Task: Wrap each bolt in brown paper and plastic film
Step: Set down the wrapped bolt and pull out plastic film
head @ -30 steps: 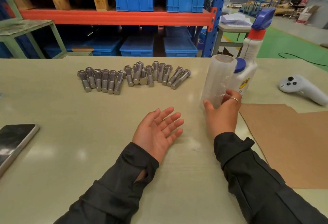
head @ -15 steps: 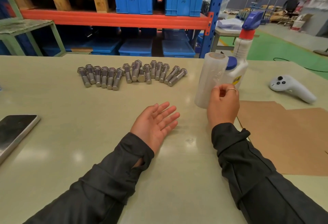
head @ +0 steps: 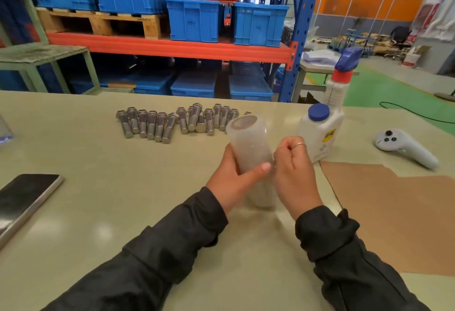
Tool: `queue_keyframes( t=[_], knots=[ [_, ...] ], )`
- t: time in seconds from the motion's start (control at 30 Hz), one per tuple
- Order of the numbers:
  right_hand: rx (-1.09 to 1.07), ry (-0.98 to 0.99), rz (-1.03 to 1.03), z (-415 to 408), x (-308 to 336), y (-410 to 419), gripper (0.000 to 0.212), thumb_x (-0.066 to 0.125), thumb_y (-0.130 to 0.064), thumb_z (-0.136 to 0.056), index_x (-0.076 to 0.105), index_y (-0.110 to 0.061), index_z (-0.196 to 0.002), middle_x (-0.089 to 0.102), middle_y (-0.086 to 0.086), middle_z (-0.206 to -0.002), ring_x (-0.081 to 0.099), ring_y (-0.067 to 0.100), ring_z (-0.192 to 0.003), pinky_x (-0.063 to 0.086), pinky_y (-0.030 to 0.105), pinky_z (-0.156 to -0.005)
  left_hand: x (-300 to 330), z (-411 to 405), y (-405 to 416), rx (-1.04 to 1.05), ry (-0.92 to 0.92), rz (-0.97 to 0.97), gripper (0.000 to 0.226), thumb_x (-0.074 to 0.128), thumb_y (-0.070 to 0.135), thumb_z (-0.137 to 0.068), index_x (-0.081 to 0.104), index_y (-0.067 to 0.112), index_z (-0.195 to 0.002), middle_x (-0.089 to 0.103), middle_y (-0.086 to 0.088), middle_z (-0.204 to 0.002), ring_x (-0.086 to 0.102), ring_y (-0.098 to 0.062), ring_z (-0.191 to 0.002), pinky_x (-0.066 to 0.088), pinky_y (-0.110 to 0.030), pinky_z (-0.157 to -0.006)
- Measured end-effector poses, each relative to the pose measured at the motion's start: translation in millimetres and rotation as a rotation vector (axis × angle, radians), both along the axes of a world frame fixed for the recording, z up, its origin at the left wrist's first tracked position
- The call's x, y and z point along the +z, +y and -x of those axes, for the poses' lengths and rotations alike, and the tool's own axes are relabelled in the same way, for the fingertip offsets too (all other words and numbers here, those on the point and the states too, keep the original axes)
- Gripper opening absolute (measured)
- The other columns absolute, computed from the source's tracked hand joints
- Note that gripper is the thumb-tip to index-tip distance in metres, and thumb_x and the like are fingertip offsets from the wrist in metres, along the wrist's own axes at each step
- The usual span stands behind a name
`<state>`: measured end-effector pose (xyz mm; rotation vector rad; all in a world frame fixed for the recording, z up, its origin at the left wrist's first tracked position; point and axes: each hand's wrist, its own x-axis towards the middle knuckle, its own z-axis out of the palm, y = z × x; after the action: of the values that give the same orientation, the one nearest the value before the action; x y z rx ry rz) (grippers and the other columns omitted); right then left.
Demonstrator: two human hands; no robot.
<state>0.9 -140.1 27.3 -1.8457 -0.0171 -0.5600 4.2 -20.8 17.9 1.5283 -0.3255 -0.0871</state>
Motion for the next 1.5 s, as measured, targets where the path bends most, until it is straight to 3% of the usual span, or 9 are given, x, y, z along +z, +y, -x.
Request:
queue_keyframes(
  t=[0.13,0.23,0.43,0.57,0.83,1.17,1.27,1.4,1.5],
  knots=[
    [0.356,0.032,-0.144,13.9,5.3,12.2,0.013,0.052,-0.038,-0.087,0.045,-0.027,-0.090,0.047,-0.012,-0.061,0.044,0.005,-0.059,0.040,0.020,-0.056,10.9,5.4,19.5,0.132,-0.065,0.092,0.059,0.070,0.047,-0.060,0.051,0.020,-0.110,0.064,-0.003,-0.099,0.065,-0.012,-0.081,0.053,-0.025,-0.065],
    [0.414,0.011,-0.142,15.8,6.8,20.9,0.033,0.063,-0.060,-0.075,0.047,-0.038,-0.094,0.045,0.011,-0.066,0.046,0.023,-0.063,0.046,0.043,-0.060,12.5,12.6,25.7,0.117,0.056,0.164,0.060,0.068,0.049,-0.065,0.053,0.013,-0.111,0.065,-0.009,-0.092,0.066,-0.018,-0.072,0.052,-0.027,-0.059],
    [0.102,-0.057,0.042,13.7,-3.0,25.4,0.011,0.055,-0.041,-0.085,0.051,-0.032,-0.080,0.056,-0.008,-0.059,0.049,0.003,-0.054,0.040,0.016,-0.050,11.4,19.3,21.8,0.074,0.338,0.189,0.072,0.060,0.053,-0.058,0.056,0.005,-0.112,0.067,-0.012,-0.083,0.064,-0.021,-0.068,0.055,-0.033,-0.063],
    [-0.100,-0.135,0.355,14.8,-6.7,21.1,0.013,0.052,-0.036,-0.091,0.054,-0.029,-0.080,0.050,-0.011,-0.056,0.050,0.010,-0.057,0.036,0.019,-0.050,9.8,22.6,16.7,0.056,0.428,0.156,0.081,0.062,0.057,-0.051,0.056,0.007,-0.114,0.065,-0.022,-0.106,0.065,-0.031,-0.084,0.053,-0.044,-0.081],
    [-0.242,-0.388,0.734,17.3,-1.4,24.6,0.029,0.045,-0.024,-0.092,0.070,-0.016,-0.105,0.061,0.007,-0.067,0.054,0.029,-0.049,0.045,0.029,-0.043,13.7,20.9,19.8,0.081,0.421,0.044,0.078,0.064,0.061,-0.055,0.057,0.008,-0.111,0.066,-0.018,-0.104,0.065,-0.034,-0.092,0.049,-0.052,-0.090],
    [-0.200,0.114,0.101,-4.9,-8.0,1.8,0.017,0.046,-0.028,-0.096,0.056,-0.023,-0.083,0.052,-0.010,-0.063,0.047,0.006,-0.059,0.035,0.013,-0.055,16.3,21.1,26.7,-0.046,0.510,0.247,0.062,0.065,0.054,-0.052,0.061,0.012,-0.097,0.069,-0.004,-0.072,0.067,-0.018,-0.065,0.056,-0.033,-0.064],
    [-0.142,0.212,-0.136,-6.6,-6.1,-2.6,0.018,0.049,-0.027,-0.095,0.055,-0.025,-0.078,0.044,-0.008,-0.056,0.041,0.012,-0.055,0.038,0.030,-0.062,11.9,13.3,33.4,-0.050,0.716,0.490,0.064,0.066,0.050,-0.063,0.060,0.004,-0.107,0.064,-0.013,-0.091,0.063,-0.027,-0.069,0.054,-0.035,-0.066],
    [-0.106,0.249,-0.385,-4.2,-0.9,-2.8,0.020,0.049,-0.024,-0.095,0.057,-0.026,-0.077,0.041,-0.013,-0.043,0.035,0.005,-0.041,0.032,0.022,-0.042,7.9,3.5,46.9,-0.046,0.822,0.597,0.047,0.052,0.047,-0.076,0.060,0.003,-0.061,0.056,-0.008,-0.052,0.055,-0.021,-0.042,0.050,-0.024,-0.050],
    [-0.089,0.235,-0.422,-2.2,3.1,-3.8,0.021,0.049,-0.024,-0.094,0.057,-0.027,-0.076,0.039,-0.014,-0.041,0.033,0.002,-0.037,0.030,0.018,-0.037,10.1,6.8,43.6,-0.185,0.840,0.605,0.062,0.062,0.057,-0.057,0.063,0.000,-0.081,0.062,-0.014,-0.065,0.063,-0.026,-0.051,0.057,-0.035,-0.054]
  ],
)
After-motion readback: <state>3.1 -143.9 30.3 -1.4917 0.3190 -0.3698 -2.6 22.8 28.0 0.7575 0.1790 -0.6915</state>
